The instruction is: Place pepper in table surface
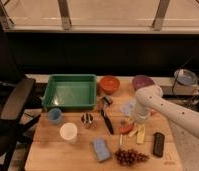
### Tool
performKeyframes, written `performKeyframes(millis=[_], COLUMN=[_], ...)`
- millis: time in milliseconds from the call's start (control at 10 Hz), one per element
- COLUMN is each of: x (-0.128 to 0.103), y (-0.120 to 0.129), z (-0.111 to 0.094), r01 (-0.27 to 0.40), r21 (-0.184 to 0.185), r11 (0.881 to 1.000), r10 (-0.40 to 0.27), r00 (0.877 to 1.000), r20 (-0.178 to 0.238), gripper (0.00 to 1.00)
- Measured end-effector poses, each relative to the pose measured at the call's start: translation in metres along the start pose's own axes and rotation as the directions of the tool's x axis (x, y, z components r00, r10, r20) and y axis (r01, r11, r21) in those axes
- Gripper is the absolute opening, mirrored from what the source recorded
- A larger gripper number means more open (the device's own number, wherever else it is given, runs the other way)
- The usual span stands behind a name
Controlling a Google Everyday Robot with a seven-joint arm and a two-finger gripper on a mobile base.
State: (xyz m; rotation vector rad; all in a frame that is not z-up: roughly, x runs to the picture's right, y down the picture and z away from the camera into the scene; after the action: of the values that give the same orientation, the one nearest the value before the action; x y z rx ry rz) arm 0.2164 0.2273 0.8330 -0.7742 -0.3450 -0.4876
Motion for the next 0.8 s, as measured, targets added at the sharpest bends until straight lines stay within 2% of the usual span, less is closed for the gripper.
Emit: performKeyframes(millis=[100,300,500,800], x=[-0.001,-0.009,-0.02,-0.032], y=[0.001,-0.004,-0.012,-0.021], z=[-0.002,-0.023,-0.062,-0.108], r01=[0.005,0.024,0.054,0.09], r21=[0.004,0.056,0.116,0.19], r11=[1.0,0.998,0.992,0.978], r10=[-0.005,-0.024,-0.051,-0.077], r00=[1.0,1.0,0.998,0.994], r20=[0.0,-0.004,-0.032,-0.072], gripper=[0.0,0.0,0.0,0.0])
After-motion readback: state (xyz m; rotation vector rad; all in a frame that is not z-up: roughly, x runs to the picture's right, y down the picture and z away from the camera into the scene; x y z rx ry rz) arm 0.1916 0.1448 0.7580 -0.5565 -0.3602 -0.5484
